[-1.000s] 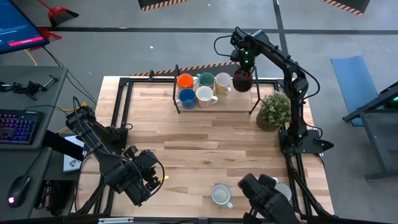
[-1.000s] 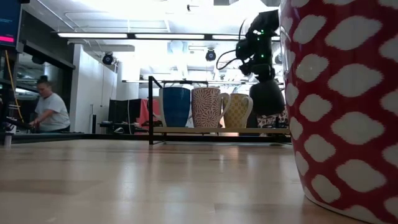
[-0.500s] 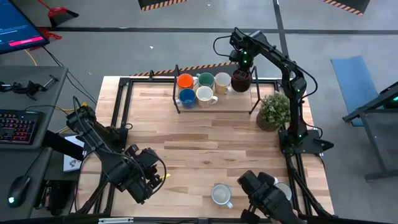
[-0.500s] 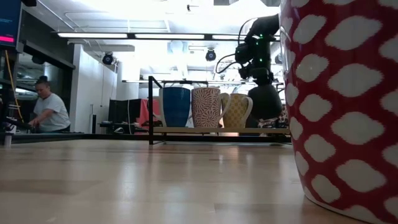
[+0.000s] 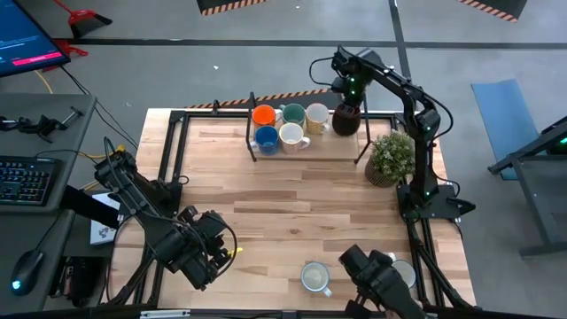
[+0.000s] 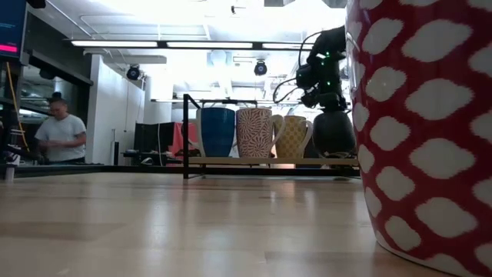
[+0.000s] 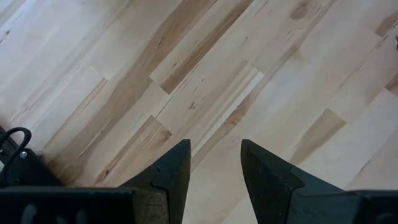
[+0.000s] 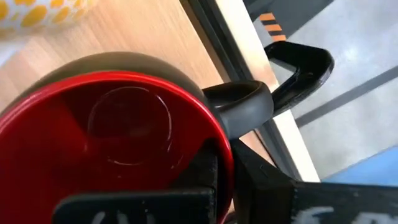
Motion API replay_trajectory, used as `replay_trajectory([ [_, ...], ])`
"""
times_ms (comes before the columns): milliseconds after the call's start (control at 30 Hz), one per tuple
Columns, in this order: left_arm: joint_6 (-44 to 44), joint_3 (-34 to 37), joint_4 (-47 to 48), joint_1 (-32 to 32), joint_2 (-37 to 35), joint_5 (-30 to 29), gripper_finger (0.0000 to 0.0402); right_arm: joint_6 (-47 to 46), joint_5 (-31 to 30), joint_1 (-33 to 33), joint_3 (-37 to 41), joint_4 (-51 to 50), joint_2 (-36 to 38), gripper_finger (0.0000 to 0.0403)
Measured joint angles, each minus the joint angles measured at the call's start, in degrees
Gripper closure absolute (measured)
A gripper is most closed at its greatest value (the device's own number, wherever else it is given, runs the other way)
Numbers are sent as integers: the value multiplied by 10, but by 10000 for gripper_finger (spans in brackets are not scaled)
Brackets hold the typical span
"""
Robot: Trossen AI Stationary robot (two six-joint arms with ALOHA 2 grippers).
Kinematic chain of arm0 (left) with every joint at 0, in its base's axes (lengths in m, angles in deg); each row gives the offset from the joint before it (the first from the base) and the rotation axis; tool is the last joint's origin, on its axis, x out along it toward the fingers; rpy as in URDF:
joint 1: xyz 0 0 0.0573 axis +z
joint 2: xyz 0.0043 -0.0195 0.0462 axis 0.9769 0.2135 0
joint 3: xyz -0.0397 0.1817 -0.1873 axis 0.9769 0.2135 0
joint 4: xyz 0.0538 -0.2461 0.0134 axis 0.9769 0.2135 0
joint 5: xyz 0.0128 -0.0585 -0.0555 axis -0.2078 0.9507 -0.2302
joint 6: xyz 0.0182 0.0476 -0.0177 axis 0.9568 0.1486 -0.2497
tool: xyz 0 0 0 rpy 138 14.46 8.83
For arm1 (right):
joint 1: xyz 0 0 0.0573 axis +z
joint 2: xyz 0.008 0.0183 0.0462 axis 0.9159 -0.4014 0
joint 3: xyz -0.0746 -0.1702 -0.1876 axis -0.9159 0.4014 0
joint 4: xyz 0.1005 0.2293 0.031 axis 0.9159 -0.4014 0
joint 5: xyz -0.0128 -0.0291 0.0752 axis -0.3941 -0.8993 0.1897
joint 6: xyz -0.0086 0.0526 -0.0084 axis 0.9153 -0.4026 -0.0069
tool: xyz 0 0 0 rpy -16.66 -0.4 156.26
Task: Place coffee mugs
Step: Put the black mug on the shelf
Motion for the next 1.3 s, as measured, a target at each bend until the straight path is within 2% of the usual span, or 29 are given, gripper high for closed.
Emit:
replay_trajectory([
  [500,26,0,0,23,0,14,271,9,11,5,-13,4,7,403],
  [1300,25,0,0,24,0,16,271,-23,7,5,-9,-7,8,402],
])
